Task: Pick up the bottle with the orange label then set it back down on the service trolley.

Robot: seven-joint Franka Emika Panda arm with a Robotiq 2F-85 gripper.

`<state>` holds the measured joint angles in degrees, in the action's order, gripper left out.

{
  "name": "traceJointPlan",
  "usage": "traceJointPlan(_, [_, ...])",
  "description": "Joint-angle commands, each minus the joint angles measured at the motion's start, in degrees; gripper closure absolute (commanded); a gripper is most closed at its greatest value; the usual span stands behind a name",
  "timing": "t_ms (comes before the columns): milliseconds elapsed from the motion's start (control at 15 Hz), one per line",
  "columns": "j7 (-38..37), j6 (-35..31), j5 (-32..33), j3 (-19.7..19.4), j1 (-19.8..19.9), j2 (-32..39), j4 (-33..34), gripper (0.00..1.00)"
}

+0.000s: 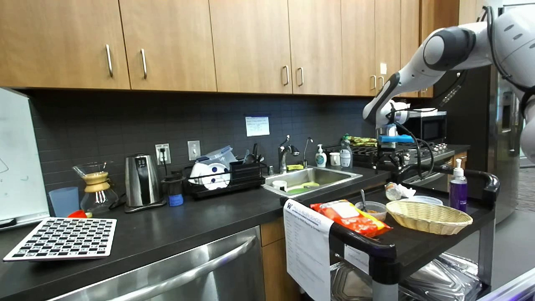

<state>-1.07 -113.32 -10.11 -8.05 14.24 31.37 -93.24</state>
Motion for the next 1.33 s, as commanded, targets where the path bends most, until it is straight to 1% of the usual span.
traceJointPlan(0, [-4.48, 3.78, -1.72, -0.66, 1.64, 4.42, 5.02, 0.0])
traceJointPlan(333, [-8.4, 7.52, -3.76, -0.51, 3.33, 9.05, 9.35, 0.0])
traceJointPlan(667, [-9.23, 11.27, -6.01, 0.47, 3.29, 12.66, 12.77, 0.0])
traceJointPlan(733, [-9.31, 11.82, -6.28, 0.66, 3.17, 13.22, 13.44, 0.1])
traceJointPlan(800, [-9.45, 12.37, -6.42, 0.86, 3.05, 13.67, 13.98, 0.26])
traceJointPlan(867, [-9.59, 12.82, -6.43, 0.98, 2.94, 14.01, 14.47, 0.31])
traceJointPlan(1000, [-9.99, 13.26, -6.45, 1.14, 2.74, 14.31, 14.89, 0.46])
traceJointPlan(1067, [-10.21, 13.45, -6.46, 1.19, 2.67, 14.33, 15.06, 0.56])
traceJointPlan(1133, [-10.52, 13.61, -6.39, 1.11, 2.52, 14.05, 15.14, 0.6])
traceJointPlan(1267, [-11.24, 13.13, -5.87, 0.86, 1.85, 13.21, 14.41, 0.61])
